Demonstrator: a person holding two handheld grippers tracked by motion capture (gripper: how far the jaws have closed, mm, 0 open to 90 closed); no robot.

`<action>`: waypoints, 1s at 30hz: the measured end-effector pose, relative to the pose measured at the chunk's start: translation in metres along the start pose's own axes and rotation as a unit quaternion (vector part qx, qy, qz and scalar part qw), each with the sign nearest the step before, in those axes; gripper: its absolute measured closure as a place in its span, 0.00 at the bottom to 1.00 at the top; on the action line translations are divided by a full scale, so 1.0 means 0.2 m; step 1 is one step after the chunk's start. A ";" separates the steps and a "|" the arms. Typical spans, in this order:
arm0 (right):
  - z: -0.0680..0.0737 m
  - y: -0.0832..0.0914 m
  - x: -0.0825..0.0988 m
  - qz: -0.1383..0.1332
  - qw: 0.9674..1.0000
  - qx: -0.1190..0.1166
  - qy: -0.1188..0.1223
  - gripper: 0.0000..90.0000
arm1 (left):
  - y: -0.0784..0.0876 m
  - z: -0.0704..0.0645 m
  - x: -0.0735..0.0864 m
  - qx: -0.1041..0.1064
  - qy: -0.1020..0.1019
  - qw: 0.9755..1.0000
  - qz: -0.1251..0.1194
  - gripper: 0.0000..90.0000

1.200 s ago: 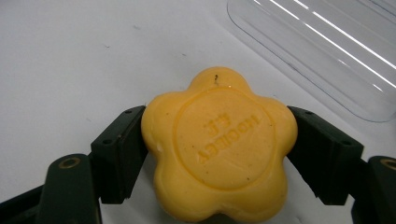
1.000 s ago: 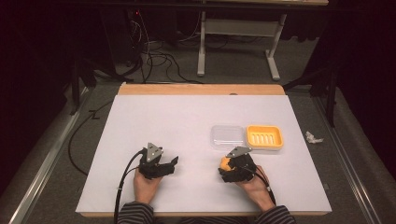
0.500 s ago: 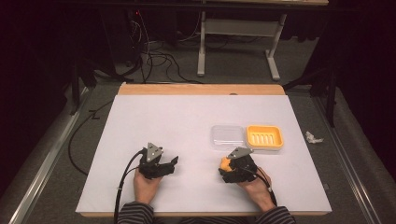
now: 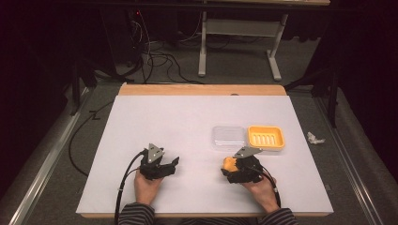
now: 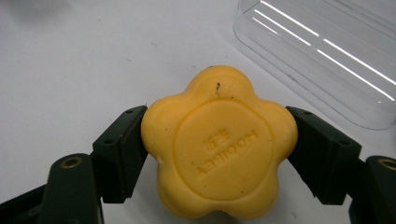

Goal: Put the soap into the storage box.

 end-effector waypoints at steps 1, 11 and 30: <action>0.00 0.01 0.00 -0.005 1.000 -0.001 -0.002 0.29 | 0.00 0.00 0.00 0.000 0.002 1.000 -0.001 0.31; -0.04 0.09 0.00 -0.032 0.999 0.005 -0.013 0.29 | 0.00 0.00 0.00 0.004 0.003 1.000 -0.002 0.31; -0.17 0.27 0.03 -0.077 0.996 0.001 -0.049 0.29 | 0.01 -0.01 0.00 0.002 -0.007 1.000 -0.002 0.31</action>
Point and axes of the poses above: each handheld gripper's, and its own axes: y roughly backward along the jaws, x roughly out of its underside, z roughly to its left, the point moved 10 cm from there along -y, roughly forward along the jaws, and after that the axes turned 15 degrees about z, right-handed, at the moved point
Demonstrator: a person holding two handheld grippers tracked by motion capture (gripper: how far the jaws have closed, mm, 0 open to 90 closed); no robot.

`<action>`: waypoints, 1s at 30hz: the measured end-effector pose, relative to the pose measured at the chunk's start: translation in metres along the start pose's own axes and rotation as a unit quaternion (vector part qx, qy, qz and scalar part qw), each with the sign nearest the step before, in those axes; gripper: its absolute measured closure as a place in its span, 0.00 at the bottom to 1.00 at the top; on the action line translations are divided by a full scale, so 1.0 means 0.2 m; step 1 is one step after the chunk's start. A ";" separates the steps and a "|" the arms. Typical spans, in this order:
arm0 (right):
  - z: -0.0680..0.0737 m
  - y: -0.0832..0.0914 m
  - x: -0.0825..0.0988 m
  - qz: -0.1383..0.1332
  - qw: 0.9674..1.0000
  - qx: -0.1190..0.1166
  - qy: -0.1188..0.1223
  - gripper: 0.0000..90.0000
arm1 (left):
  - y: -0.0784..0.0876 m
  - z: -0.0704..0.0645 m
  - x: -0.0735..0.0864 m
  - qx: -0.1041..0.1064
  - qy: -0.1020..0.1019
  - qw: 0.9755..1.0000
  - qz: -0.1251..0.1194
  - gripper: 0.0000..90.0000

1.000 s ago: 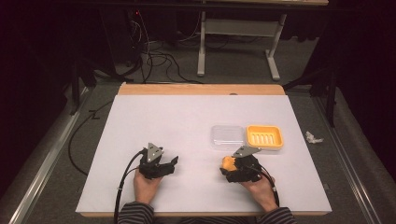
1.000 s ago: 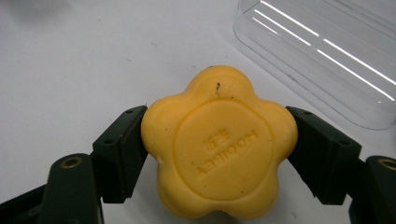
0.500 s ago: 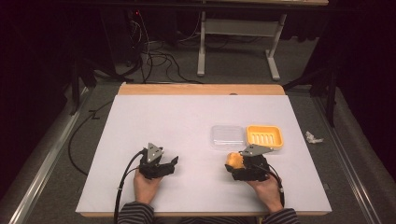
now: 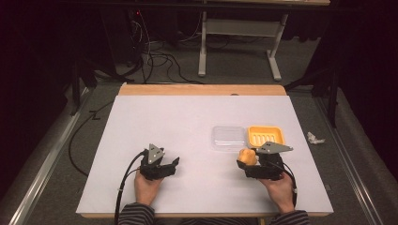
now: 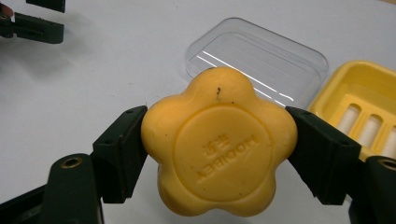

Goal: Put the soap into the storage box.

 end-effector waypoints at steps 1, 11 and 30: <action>0.00 0.00 0.00 0.000 1.000 0.000 0.000 0.29 | 0.00 0.00 0.00 0.001 0.000 1.000 -0.002 0.31; -0.10 0.15 0.05 -0.014 1.000 0.014 -0.020 0.29 | 0.00 0.00 0.00 0.003 0.005 1.000 -0.001 0.31; -0.34 0.25 0.07 -0.014 0.997 0.050 -0.060 0.29 | 0.00 -0.01 0.00 0.004 0.000 1.000 0.000 0.31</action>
Point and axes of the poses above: each handheld gripper's, and its own axes: y roughly backward along the jaws, x roughly out of its underside, z roughly to its left, the point moved 10 cm from there along -y, roughly forward along the jaws, and after that the axes turned 15 degrees about z, right-handed, at the moved point
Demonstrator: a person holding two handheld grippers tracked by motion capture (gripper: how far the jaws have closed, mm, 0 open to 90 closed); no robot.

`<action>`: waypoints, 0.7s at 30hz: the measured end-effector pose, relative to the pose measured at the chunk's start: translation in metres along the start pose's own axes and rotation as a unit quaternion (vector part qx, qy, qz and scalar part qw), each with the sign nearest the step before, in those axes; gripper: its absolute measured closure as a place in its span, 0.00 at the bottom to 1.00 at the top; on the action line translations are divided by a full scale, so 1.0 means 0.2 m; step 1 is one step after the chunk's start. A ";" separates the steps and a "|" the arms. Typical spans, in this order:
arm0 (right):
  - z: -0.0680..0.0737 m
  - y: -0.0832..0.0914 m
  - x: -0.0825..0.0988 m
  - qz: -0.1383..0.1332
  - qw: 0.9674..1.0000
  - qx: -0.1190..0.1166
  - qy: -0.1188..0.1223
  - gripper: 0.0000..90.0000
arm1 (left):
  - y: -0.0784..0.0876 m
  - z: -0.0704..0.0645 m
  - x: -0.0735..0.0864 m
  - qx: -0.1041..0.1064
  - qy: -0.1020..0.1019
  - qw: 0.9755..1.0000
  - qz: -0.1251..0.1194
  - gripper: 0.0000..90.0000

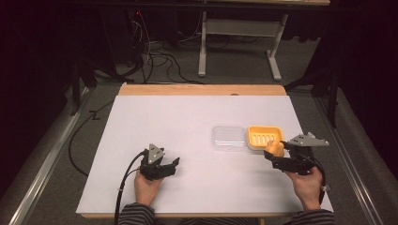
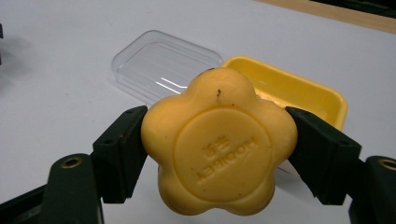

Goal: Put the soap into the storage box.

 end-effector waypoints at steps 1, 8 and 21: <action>-0.01 0.00 -0.01 -0.001 1.000 0.000 -0.002 0.29 | 0.00 0.00 0.00 0.000 0.000 1.000 0.000 0.30; -0.05 0.02 -0.03 0.002 1.000 0.004 -0.007 0.29 | 0.00 0.00 0.00 0.000 0.005 1.000 0.000 0.30; -0.16 -0.02 -0.11 0.009 0.999 0.007 -0.032 0.29 | 0.00 0.00 0.00 0.002 0.003 1.000 0.003 0.30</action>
Point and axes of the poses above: each handheld gripper's, and its own axes: y roughly backward along the jaws, x roughly out of its underside, z roughly to its left, the point moved 10 cm from there along -y, roughly forward along the jaws, and after that the axes turned 15 degrees about z, right-handed, at the moved point
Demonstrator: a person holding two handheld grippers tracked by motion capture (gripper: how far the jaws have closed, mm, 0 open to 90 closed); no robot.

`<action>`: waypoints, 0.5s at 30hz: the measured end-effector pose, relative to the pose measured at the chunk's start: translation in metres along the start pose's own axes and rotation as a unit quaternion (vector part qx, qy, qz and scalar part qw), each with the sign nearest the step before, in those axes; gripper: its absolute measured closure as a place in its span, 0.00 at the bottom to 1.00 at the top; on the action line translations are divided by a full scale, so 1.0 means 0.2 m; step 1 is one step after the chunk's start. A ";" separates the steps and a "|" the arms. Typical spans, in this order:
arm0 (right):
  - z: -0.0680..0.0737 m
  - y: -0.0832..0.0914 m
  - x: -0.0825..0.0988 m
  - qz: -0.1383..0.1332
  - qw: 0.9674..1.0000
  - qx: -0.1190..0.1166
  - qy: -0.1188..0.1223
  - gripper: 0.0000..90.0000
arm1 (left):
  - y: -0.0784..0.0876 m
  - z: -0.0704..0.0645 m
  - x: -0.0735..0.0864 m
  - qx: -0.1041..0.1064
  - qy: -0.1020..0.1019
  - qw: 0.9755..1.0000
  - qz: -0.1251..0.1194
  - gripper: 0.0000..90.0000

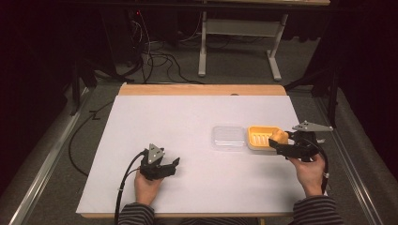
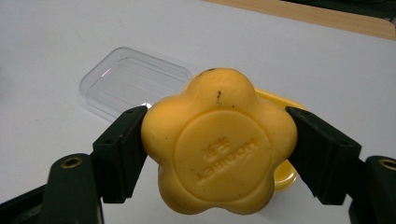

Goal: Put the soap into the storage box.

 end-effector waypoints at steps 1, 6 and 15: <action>0.00 -0.01 -0.01 0.001 1.000 0.000 0.001 0.29 | 0.00 0.00 0.00 0.000 0.002 1.000 0.000 0.30; -0.01 -0.03 -0.05 0.011 1.000 0.002 0.005 0.29 | 0.00 0.00 0.00 0.001 0.004 1.000 0.001 0.30; -0.03 -0.10 -0.07 0.032 0.999 0.005 0.003 0.29 | 0.00 0.00 0.00 0.001 0.002 1.000 -0.001 0.30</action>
Point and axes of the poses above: each handheld gripper's, and its own axes: y roughly backward along the jaws, x roughly out of its underside, z roughly to its left, the point moved 10 cm from there along -y, roughly forward along the jaws, and after that the axes turned 15 degrees about z, right-handed, at the moved point
